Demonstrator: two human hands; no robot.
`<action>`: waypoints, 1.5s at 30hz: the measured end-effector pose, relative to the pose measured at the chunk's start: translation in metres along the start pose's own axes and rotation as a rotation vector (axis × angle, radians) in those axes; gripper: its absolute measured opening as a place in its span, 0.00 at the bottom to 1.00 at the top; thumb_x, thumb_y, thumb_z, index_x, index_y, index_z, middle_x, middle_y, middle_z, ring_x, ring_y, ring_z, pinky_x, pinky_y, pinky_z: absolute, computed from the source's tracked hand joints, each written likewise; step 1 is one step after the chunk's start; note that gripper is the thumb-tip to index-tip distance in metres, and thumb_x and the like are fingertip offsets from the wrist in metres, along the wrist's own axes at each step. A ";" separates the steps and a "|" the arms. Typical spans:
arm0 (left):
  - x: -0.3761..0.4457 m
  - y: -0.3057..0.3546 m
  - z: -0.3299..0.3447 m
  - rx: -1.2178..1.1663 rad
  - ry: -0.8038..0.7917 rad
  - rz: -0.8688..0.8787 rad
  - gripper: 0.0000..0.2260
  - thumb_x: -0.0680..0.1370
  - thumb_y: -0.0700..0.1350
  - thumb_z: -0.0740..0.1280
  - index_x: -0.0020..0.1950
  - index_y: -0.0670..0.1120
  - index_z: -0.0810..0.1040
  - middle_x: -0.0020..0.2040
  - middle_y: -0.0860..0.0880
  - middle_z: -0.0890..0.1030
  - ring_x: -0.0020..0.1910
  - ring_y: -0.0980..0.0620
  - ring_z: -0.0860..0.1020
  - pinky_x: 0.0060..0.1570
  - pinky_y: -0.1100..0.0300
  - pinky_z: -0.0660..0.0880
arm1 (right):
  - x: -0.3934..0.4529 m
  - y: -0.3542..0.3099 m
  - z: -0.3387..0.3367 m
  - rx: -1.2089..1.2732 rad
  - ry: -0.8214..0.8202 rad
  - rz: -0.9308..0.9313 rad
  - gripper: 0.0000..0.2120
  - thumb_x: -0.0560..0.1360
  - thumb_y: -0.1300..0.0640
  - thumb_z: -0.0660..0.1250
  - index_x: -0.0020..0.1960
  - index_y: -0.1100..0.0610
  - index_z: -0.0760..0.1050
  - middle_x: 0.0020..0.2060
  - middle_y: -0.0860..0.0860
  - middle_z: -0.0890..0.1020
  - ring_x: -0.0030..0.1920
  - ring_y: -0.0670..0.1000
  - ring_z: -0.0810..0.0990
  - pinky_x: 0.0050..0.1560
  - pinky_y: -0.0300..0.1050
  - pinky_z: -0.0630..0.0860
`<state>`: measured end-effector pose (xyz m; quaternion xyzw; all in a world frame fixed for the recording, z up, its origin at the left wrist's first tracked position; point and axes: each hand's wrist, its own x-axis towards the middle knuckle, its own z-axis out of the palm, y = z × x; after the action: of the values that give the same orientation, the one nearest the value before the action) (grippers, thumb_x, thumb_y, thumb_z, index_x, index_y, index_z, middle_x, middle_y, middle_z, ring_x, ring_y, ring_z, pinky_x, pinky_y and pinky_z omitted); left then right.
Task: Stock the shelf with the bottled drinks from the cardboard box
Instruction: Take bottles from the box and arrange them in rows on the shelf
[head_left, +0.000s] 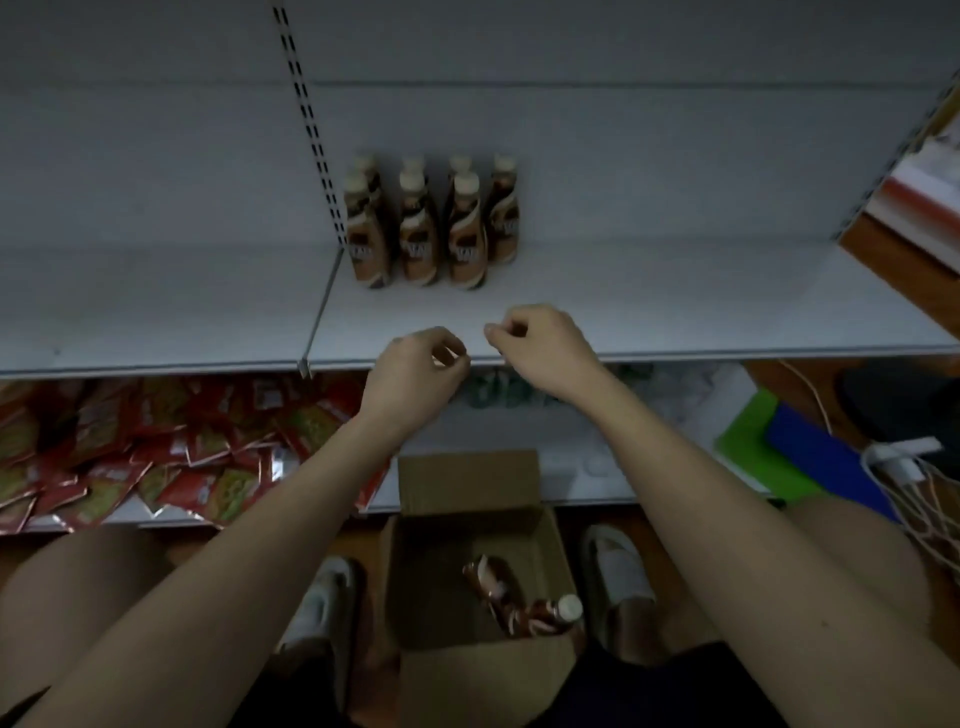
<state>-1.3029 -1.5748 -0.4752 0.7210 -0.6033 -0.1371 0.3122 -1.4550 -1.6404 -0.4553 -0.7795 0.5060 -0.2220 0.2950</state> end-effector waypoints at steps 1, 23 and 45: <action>-0.008 -0.007 0.009 -0.014 -0.016 -0.005 0.08 0.76 0.49 0.66 0.52 0.50 0.81 0.43 0.54 0.82 0.39 0.57 0.79 0.37 0.59 0.78 | -0.005 0.007 0.009 -0.012 -0.027 0.015 0.19 0.77 0.46 0.62 0.37 0.60 0.75 0.35 0.57 0.81 0.37 0.57 0.80 0.38 0.48 0.75; -0.124 -0.134 0.201 0.199 -0.617 -0.068 0.10 0.76 0.42 0.65 0.56 0.51 0.77 0.53 0.50 0.80 0.53 0.50 0.77 0.51 0.55 0.77 | -0.103 0.189 0.151 -0.440 -0.781 0.487 0.19 0.74 0.52 0.66 0.65 0.54 0.72 0.60 0.56 0.76 0.57 0.58 0.78 0.54 0.50 0.77; -0.110 -0.206 0.347 0.512 -1.152 0.118 0.24 0.81 0.47 0.61 0.77 0.50 0.61 0.78 0.47 0.57 0.76 0.42 0.54 0.69 0.35 0.60 | -0.144 0.231 0.196 -0.365 -0.467 0.626 0.11 0.78 0.62 0.63 0.60 0.56 0.74 0.58 0.58 0.69 0.52 0.59 0.78 0.55 0.51 0.77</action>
<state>-1.3664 -1.5525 -0.8876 0.5490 -0.7270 -0.3368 -0.2379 -1.5364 -1.5338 -0.7630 -0.6571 0.6687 0.1535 0.3121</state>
